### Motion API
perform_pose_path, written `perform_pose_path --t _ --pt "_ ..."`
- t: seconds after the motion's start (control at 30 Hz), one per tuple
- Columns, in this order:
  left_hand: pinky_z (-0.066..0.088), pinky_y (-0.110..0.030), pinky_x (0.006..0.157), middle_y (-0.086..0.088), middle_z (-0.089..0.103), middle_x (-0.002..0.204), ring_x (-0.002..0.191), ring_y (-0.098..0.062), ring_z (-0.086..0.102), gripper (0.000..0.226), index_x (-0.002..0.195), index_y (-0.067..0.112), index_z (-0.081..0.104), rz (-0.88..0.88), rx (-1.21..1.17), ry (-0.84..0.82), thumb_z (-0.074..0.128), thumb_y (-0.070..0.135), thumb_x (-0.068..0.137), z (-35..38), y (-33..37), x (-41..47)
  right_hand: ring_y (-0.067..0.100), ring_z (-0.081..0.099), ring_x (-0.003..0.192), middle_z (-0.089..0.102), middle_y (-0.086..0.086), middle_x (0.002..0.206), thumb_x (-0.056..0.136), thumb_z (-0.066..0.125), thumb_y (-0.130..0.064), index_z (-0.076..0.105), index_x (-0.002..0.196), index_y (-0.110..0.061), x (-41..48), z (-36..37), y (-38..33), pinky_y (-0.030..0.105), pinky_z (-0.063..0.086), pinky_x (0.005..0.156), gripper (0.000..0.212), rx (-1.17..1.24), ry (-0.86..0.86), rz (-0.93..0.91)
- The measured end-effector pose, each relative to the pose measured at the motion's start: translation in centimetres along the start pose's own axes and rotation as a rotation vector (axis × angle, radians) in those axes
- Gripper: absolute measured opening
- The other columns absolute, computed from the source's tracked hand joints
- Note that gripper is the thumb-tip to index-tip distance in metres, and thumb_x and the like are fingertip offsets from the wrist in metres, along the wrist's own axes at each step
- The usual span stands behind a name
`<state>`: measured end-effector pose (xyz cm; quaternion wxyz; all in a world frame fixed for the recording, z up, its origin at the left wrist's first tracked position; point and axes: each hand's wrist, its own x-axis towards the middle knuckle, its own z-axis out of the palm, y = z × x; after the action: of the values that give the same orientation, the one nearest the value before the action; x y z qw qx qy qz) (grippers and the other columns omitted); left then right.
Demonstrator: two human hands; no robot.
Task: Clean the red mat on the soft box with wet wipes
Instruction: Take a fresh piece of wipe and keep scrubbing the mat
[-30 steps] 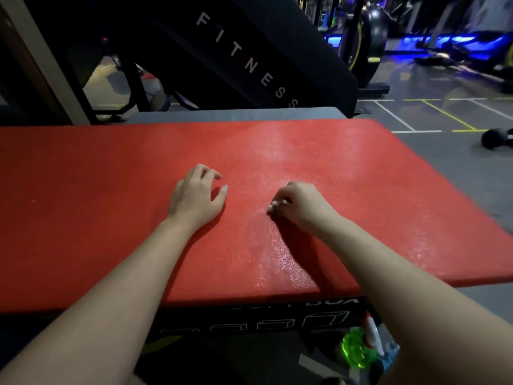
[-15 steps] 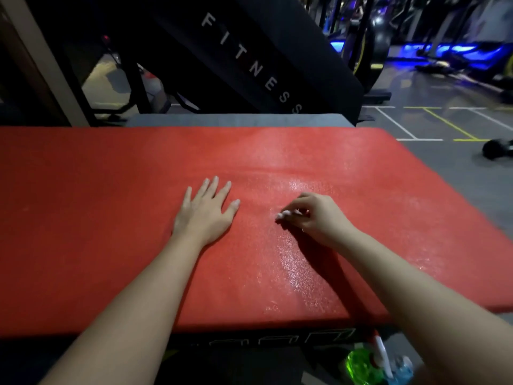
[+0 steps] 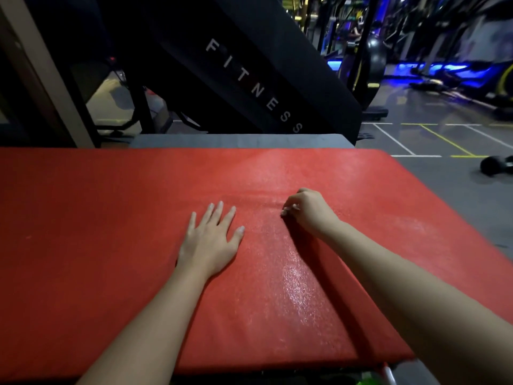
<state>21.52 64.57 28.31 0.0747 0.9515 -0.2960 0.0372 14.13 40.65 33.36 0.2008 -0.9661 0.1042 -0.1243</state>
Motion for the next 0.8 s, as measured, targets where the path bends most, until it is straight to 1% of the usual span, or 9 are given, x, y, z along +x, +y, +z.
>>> perform_pose_path --t 0.1,0.17,0.23,0.37,0.43,0.5,0.6,0.7,0.8 --pt "0.002 -0.048 0.128 0.004 0.006 0.171 0.158 -0.013 0.000 0.068 0.163 0.036 0.013 0.003 -0.012 0.014 0.015 0.065 0.101 0.3 -0.1 0.0 0.020 0.064 0.080 0.067 0.001 0.080 0.085 0.073 -0.023 0.076 0.085 -0.016 -0.2 -0.6 0.0 0.027 0.037 0.064 0.008 0.023 -0.016 0.028" --pt "0.002 -0.047 0.128 0.005 0.005 0.171 0.157 -0.012 -0.001 0.069 0.163 0.036 0.012 0.001 -0.007 0.020 0.013 0.066 0.100 0.4 -0.2 0.1 0.015 0.061 0.075 0.069 -0.001 0.079 0.084 0.074 -0.030 0.073 0.086 -0.016 -1.5 -1.2 -0.2 0.029 0.042 0.064 0.014 0.051 -0.076 -0.027" --pt "0.002 -0.047 0.128 0.005 0.004 0.171 0.157 -0.012 -0.001 0.072 0.163 0.036 0.011 -0.002 -0.001 0.021 0.009 0.068 0.098 0.5 -0.2 0.3 0.015 0.062 0.077 0.071 0.000 0.082 0.084 0.073 -0.028 0.073 0.087 -0.017 -1.4 -1.4 0.1 0.031 0.046 0.068 0.012 0.063 -0.126 -0.081" --pt "0.001 -0.047 0.128 0.006 0.004 0.171 0.157 -0.012 -0.002 0.081 0.163 0.037 0.010 -0.004 -0.003 0.004 -0.001 0.071 0.090 0.4 -0.2 0.2 0.020 0.063 0.079 0.071 0.005 0.085 0.085 0.073 -0.020 0.076 0.086 -0.013 3.1 -0.3 1.3 0.023 0.035 0.064 0.007 0.065 -0.009 -0.042" --pt "0.001 -0.047 0.128 0.006 0.001 0.171 0.157 -0.011 -0.004 0.082 0.163 0.038 0.008 -0.006 -0.005 -0.008 -0.004 0.071 0.088 0.2 -0.1 0.2 0.019 0.062 0.079 0.070 0.003 0.084 0.084 0.075 -0.023 0.077 0.086 -0.013 5.5 0.0 1.8 0.021 0.033 0.064 0.010 0.074 0.032 0.011" --pt "-0.001 -0.046 0.128 0.007 -0.001 0.171 0.157 -0.010 -0.007 0.083 0.162 0.039 0.006 -0.010 -0.016 -0.009 -0.006 0.072 0.087 0.1 -0.1 0.2 0.014 0.061 0.075 0.072 0.000 0.083 0.082 0.078 -0.030 0.078 0.087 -0.016 7.1 -0.1 1.8 0.021 0.036 0.063 0.015 0.076 0.020 0.039" --pt "-0.003 -0.045 0.127 0.008 -0.002 0.171 0.156 -0.009 -0.008 0.081 0.162 0.040 0.006 -0.010 -0.032 0.000 -0.005 0.071 0.088 -0.1 0.1 0.2 0.013 0.066 0.071 0.075 -0.001 0.077 0.082 0.077 -0.036 0.078 0.087 -0.021 7.8 -1.3 2.0 0.025 0.047 0.064 0.016 0.063 -0.125 0.029" --pt "-0.003 -0.045 0.128 0.009 -0.003 0.170 0.156 -0.008 -0.009 0.080 0.162 0.040 0.006 -0.014 -0.032 0.010 -0.003 0.070 0.089 -0.1 0.1 0.3 0.007 0.066 0.070 0.073 -0.005 0.069 0.083 0.075 -0.037 0.078 0.087 -0.025 8.2 -2.2 2.6 0.023 0.046 0.061 0.013 0.038 -0.288 -0.055" --pt "-0.002 -0.045 0.128 0.010 -0.004 0.169 0.156 -0.007 -0.010 0.079 0.162 0.041 0.006 -0.010 -0.022 0.005 -0.003 0.070 0.089 -0.1 0.1 0.3 0.012 0.066 0.077 0.074 -0.003 0.079 0.083 0.075 -0.034 0.077 0.087 -0.024 11.1 -1.0 3.1 0.024 0.044 0.063 0.011 0.041 -0.173 -0.044"
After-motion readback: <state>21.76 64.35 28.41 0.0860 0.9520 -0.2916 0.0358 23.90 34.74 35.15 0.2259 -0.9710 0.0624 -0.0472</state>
